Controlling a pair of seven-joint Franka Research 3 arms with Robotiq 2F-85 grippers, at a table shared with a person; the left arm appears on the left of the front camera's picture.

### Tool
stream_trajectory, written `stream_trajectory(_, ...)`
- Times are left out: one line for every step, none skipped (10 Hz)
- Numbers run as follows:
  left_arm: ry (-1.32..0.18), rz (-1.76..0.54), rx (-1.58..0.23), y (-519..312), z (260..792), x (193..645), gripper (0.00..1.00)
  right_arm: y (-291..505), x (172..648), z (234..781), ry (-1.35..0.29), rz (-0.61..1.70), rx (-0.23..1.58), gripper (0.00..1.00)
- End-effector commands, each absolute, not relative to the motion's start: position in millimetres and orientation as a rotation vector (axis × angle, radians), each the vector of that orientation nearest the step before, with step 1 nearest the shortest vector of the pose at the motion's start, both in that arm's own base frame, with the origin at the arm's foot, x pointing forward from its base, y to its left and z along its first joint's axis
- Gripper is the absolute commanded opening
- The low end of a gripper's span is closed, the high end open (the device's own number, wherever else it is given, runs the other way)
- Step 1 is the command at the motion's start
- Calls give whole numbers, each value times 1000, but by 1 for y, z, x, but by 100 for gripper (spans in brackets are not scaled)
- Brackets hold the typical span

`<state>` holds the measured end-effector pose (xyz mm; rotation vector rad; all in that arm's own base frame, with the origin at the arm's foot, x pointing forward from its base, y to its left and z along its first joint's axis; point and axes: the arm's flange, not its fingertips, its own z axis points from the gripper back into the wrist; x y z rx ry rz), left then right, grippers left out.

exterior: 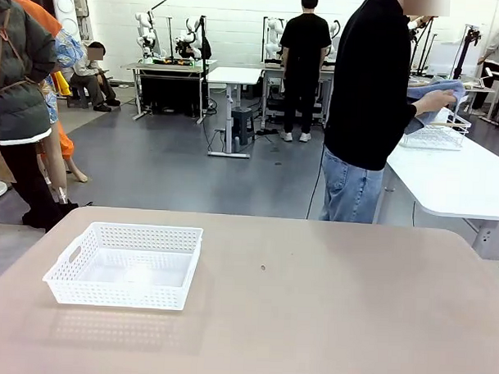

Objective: Clean and organize the cups into the basket.
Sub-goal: Pick up the Organizing basket and move it to the center of the table, then pick up the Reusable plastic cup from the right side of the table and place it inside the Organizing basket.

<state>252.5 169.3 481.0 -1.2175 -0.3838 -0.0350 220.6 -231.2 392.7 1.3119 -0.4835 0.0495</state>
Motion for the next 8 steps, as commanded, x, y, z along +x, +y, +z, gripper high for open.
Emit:
stream_trajectory(-411, -59, -1228, 167, 480, 251, 100, -231, 223, 393, -489, 46, 1322, 100)
stream_trajectory(-411, -59, -1228, 167, 480, 251, 100, -231, 223, 393, -489, 46, 1322, 100)
stream_trajectory(-411, -59, -1228, 167, 480, 251, 100, -231, 223, 393, -489, 46, 1322, 100)
stream_trajectory(-411, -59, -1228, 167, 480, 251, 100, -231, 223, 393, -489, 46, 1322, 100)
stream_trajectory(-411, -59, -1228, 167, 480, 251, 100, -231, 223, 393, -489, 46, 1322, 100)
stream_trajectory(-411, -59, -1228, 167, 480, 251, 100, -231, 223, 393, -489, 46, 1322, 100)
stream_trajectory(-411, -59, -1228, 167, 480, 251, 100, -231, 223, 393, -489, 46, 1322, 100)
stream_trajectory(-411, -59, -1228, 167, 480, 251, 100, -231, 223, 393, -489, 46, 1322, 100)
